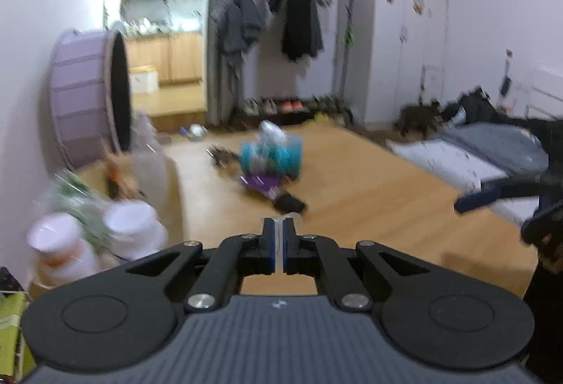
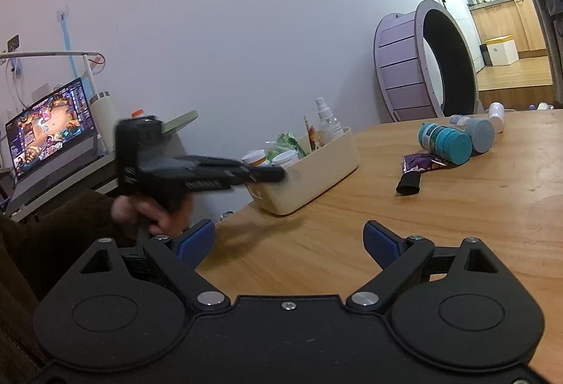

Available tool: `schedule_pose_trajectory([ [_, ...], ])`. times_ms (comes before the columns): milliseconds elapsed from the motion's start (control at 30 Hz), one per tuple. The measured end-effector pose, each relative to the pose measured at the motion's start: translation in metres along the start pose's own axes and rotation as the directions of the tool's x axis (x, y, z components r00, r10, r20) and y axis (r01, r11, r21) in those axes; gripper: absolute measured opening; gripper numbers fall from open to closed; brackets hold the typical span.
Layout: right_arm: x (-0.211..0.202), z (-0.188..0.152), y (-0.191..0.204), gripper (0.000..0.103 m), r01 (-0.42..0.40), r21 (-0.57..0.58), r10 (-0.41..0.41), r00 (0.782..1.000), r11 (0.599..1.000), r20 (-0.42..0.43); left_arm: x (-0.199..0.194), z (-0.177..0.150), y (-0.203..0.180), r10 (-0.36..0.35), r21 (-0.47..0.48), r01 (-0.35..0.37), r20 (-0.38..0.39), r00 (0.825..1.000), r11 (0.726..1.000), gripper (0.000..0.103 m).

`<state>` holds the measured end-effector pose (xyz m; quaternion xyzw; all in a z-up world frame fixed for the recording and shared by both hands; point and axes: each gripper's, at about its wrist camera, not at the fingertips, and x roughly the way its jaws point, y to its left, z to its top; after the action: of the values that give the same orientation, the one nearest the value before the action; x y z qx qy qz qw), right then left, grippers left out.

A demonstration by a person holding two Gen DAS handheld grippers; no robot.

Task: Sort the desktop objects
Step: 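Carry the translucent block into the cream basket and release it, then grasp the small black item on the table with the right gripper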

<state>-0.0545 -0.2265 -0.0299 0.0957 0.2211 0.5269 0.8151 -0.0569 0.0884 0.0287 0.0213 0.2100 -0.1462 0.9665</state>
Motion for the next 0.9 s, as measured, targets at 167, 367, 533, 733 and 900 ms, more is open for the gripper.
schedule_pose_trajectory([
  [167, 0.001, 0.0, -0.001, 0.091, 0.011, 0.001, -0.011, 1.0, 1.0, -0.001, -0.016, 0.014, 0.029, 0.149, -0.03, -0.148, 0.035, 0.988, 0.989, 0.003],
  [367, 0.002, -0.001, -0.001, 0.091, 0.018, 0.003, -0.018, 1.0, 1.0, -0.009, 0.004, 0.006, 0.052, 0.296, -0.014, -0.297, -0.045, 0.954, 0.955, 0.005],
  [533, 0.003, -0.001, -0.002, 0.091, 0.017, 0.005, -0.017, 1.0, 1.0, -0.011, 0.007, 0.0, 0.057, 0.299, -0.05, -0.304, -0.096, 0.95, 0.951, 0.024],
  [733, 0.004, 0.0, -0.003, 0.091, 0.022, 0.013, -0.021, 1.0, 1.0, -0.003, -0.009, 0.001, 0.047, 0.269, -0.031, -0.271, -0.044, 0.962, 0.962, 0.048],
  [900, 0.003, 0.003, -0.008, 0.091, 0.045, 0.034, -0.045, 0.999, 0.998, 0.015, -0.022, 0.005, 0.038, 0.236, -0.088, -0.234, 0.013, 0.972, 0.968, 0.054],
])
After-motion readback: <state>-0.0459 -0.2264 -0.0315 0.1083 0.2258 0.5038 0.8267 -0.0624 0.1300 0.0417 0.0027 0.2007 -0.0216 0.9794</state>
